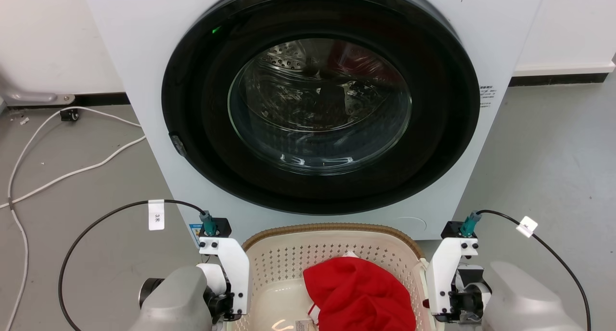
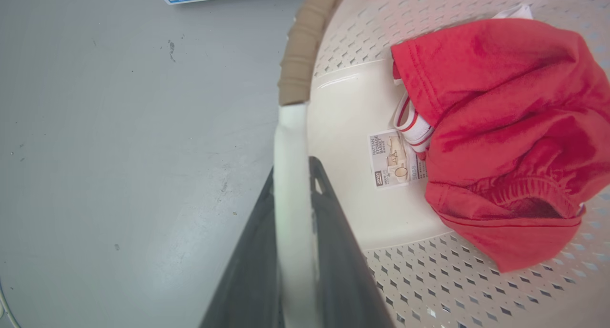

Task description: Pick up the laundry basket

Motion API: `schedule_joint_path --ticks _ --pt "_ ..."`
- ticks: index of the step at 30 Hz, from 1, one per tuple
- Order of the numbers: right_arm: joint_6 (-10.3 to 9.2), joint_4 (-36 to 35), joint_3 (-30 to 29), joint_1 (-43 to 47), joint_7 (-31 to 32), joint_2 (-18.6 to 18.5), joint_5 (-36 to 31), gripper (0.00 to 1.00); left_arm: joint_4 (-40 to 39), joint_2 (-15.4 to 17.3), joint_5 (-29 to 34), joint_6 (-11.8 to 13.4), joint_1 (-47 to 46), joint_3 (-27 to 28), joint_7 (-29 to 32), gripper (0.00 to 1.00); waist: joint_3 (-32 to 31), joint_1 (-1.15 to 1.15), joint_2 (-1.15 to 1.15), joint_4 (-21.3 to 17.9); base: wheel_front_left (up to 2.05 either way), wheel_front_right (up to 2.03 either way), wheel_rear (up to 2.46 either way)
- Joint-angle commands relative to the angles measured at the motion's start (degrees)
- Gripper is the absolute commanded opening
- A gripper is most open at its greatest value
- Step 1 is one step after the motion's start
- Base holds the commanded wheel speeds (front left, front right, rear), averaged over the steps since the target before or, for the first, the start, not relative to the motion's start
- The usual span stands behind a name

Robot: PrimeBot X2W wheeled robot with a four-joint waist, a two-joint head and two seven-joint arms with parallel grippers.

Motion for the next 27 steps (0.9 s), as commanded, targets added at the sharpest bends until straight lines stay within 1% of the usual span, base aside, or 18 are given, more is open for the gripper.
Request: schedule_joint_path --ticks 1,27 --pt "0.2 -0.57 0.23 -0.64 -0.32 1.53 0.59 0.0 -0.96 -1.46 -0.59 -0.74 0.12 -0.38 -0.45 0.0 0.03 0.0 0.0 0.01 0.0 0.0 0.0" --pt "0.21 -0.07 1.88 -0.9 -0.12 1.45 2.39 0.0 -1.52 -1.19 -3.85 -0.75 0.13 -3.56 -1.03 0.0 0.38 0.0 0.0 0.19 0.0 0.0 0.0"
